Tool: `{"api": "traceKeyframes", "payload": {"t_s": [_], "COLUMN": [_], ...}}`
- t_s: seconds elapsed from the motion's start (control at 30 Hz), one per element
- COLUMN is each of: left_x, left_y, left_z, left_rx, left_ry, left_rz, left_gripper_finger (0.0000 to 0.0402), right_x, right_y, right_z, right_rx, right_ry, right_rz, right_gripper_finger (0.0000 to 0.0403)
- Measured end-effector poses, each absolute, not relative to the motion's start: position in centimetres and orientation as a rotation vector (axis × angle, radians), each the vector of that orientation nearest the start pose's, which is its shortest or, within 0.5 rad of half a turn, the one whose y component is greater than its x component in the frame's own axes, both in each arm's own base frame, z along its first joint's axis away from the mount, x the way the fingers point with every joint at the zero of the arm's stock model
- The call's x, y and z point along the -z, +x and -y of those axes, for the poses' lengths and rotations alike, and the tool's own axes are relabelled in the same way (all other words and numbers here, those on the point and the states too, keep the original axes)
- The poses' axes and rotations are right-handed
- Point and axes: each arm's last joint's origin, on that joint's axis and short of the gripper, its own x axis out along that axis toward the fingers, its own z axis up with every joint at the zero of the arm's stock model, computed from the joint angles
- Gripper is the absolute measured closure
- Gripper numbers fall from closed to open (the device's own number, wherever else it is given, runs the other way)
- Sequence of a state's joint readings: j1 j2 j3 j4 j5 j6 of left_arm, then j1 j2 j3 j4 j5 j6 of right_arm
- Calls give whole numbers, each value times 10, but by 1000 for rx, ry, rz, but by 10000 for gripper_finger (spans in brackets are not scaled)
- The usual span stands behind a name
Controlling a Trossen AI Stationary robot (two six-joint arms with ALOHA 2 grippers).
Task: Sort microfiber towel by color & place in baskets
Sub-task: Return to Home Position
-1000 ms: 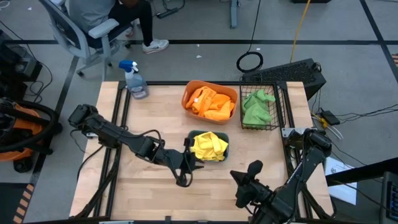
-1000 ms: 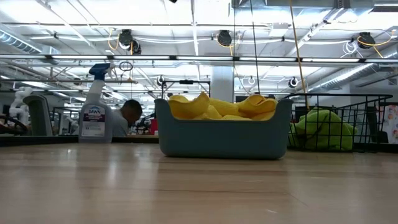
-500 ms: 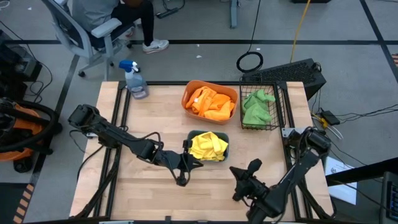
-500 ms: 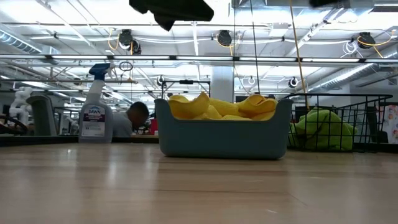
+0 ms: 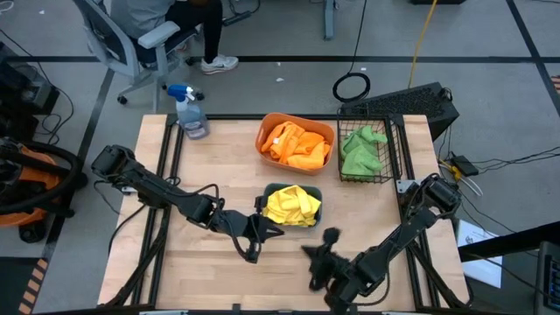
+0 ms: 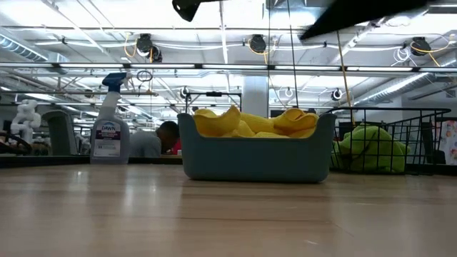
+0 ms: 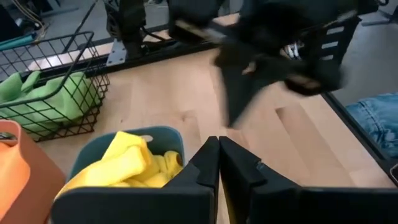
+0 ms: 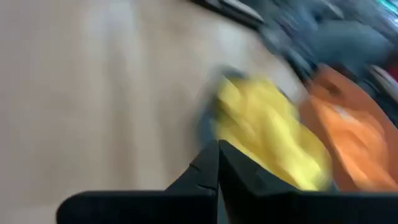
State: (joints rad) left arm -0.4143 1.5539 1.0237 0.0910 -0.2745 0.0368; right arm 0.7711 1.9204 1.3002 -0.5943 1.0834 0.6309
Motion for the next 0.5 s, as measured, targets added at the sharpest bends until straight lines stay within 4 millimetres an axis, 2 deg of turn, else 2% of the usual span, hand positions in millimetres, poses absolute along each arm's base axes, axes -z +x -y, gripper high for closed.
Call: {"api": "traceKeyframes", "payload": {"t_s": [0.1,0.23,0.33,0.5], "left_x": [-255,-254,-256,-272], "left_y": [318,317,314,305], "left_z": [131,133,136,134], "left_rx": [146,151,100,9], "left_ry": [187,186,188,211], "left_rz": [-413,-420,-406,-312], "left_gripper_finger": [384,384,384,384], "right_x": [-195,-217,-237,-279], "right_y": [300,308,301,273], "right_z": [-255,-254,-246,-221], "right_rx": [322,225,183,136], "right_ry": [-438,-510,-545,-518], "right_rz": [-540,-496,-506,-550], "right_gripper_finger": [403,403,403,403]}}
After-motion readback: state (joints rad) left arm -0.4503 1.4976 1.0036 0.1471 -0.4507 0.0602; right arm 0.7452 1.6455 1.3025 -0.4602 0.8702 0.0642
